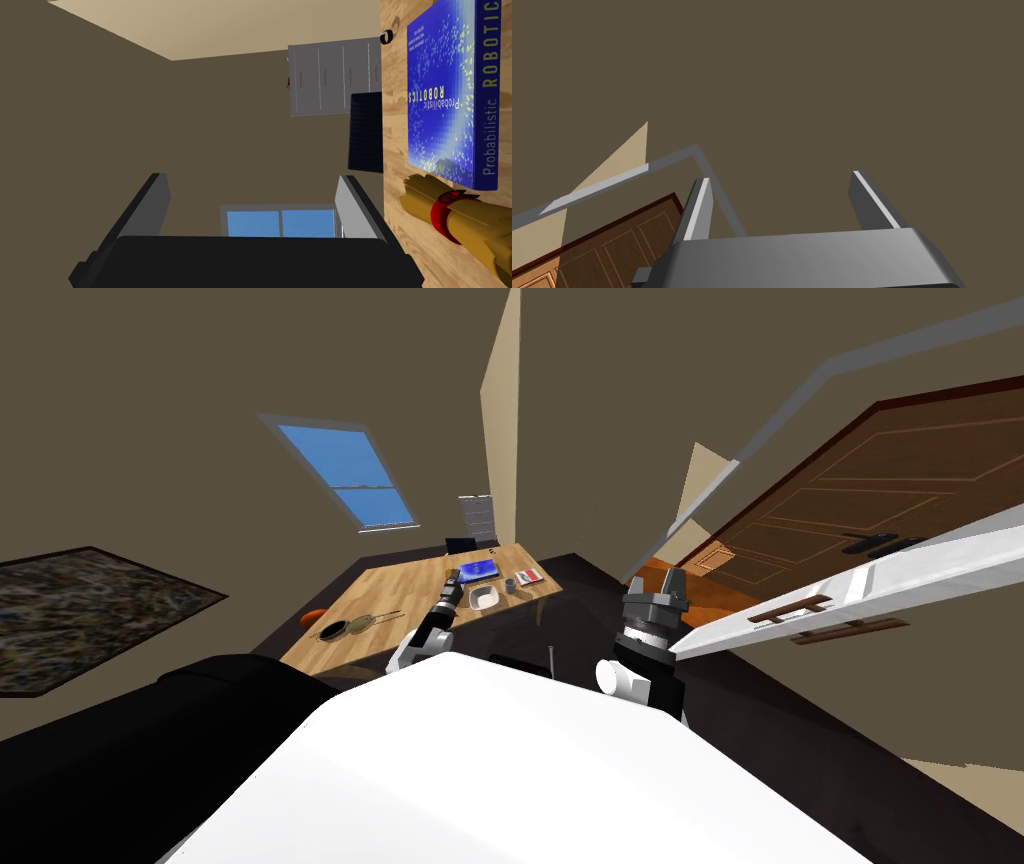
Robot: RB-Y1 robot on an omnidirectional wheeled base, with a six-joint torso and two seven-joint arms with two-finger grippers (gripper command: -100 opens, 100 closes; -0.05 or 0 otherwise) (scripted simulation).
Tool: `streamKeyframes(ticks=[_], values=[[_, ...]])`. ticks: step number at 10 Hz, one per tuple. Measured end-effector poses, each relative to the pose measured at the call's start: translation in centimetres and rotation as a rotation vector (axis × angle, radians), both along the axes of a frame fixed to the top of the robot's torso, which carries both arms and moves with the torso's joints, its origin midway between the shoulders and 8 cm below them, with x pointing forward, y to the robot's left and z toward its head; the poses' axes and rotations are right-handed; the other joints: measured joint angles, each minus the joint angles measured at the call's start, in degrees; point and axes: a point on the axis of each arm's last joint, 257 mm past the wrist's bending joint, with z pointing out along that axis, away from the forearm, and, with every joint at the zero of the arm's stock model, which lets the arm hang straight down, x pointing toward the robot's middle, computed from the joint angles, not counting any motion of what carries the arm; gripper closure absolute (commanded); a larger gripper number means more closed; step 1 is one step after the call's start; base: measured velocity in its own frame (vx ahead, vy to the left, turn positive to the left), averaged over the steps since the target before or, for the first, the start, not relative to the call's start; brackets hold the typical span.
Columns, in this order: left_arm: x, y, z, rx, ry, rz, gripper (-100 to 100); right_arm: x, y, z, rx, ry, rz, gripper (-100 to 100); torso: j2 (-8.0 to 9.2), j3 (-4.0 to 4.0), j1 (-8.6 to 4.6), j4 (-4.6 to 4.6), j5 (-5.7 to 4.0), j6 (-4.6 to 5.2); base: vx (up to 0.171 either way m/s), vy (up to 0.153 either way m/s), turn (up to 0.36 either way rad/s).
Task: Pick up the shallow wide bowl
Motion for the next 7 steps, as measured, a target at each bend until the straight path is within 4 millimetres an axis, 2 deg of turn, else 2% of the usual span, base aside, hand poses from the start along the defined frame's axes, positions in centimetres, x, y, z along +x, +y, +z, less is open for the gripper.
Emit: streamKeyframes(ticks=[1,4,6,7], values=[[-0.2,0.7,-1.7,-0.013,0.039,0.015,-100,0.0,0.0,0.0,0.000,0.000,0.000,0,-0.05,-0.03,-0.10,-0.01,-0.02,-0.01,0.039,-0.092,0.053],[0.2,1.7,-3.8,-0.039,0.109,0.040,-100,0.0,0.0,0.0,0.000,0.000,0.000,0,-0.03,-0.02,-0.01,-0.01,-0.01,0.01,0.033,-0.066,0.037],[-0.2,2.8,-6.5,-0.068,0.179,0.066,-100,0.0,0.0,0.0,0.000,0.000,0.000,0,-0.11,-0.06,-0.05,-0.02,-0.01,0.00,0.058,-0.071,0.042],[-0.4,3.1,-7.2,-0.077,0.201,0.074,-100,0.0,0.0,0.0,0.000,0.000,0.000,0,-0.10,-0.06,-0.02,-0.02,-0.01,0.01,0.033,-0.058,0.055]])
